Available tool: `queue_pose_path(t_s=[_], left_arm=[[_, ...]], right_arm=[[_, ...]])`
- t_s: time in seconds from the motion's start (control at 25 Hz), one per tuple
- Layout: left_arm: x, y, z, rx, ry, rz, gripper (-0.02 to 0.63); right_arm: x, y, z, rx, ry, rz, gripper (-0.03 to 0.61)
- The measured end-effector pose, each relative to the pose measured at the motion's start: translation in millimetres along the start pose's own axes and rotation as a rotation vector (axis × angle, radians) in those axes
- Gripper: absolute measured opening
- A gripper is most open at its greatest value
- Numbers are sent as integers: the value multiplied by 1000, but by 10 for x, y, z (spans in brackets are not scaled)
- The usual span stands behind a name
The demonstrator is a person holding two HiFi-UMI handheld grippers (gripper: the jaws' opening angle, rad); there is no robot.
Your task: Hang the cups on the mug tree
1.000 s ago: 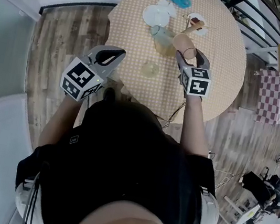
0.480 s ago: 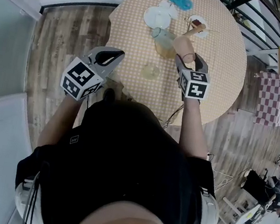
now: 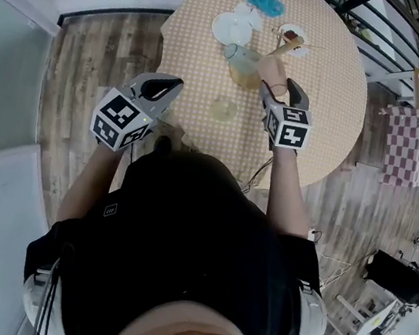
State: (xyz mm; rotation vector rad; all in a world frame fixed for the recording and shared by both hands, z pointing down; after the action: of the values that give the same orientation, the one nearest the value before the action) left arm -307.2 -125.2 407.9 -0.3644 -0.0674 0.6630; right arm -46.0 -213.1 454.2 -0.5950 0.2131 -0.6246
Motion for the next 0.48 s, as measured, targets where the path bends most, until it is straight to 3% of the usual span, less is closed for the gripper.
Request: queue_pose_path(t_s=[0.48], left_arm=[[-36, 32, 53, 3, -3, 17, 6]], right_arm=[[-71, 16, 1, 10, -10, 7, 305]])
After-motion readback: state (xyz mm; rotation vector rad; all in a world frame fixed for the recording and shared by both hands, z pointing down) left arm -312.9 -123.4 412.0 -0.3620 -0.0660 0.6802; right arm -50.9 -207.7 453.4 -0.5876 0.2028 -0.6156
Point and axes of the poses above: the fingertips, and each gripper's own axes: y backward along the fingers, x to its right, z out of its underside, the point moved 4 cm from there along y, backward along the fingers, and after that the axes turned 12 degrees about -z, right-handed, at the moved point
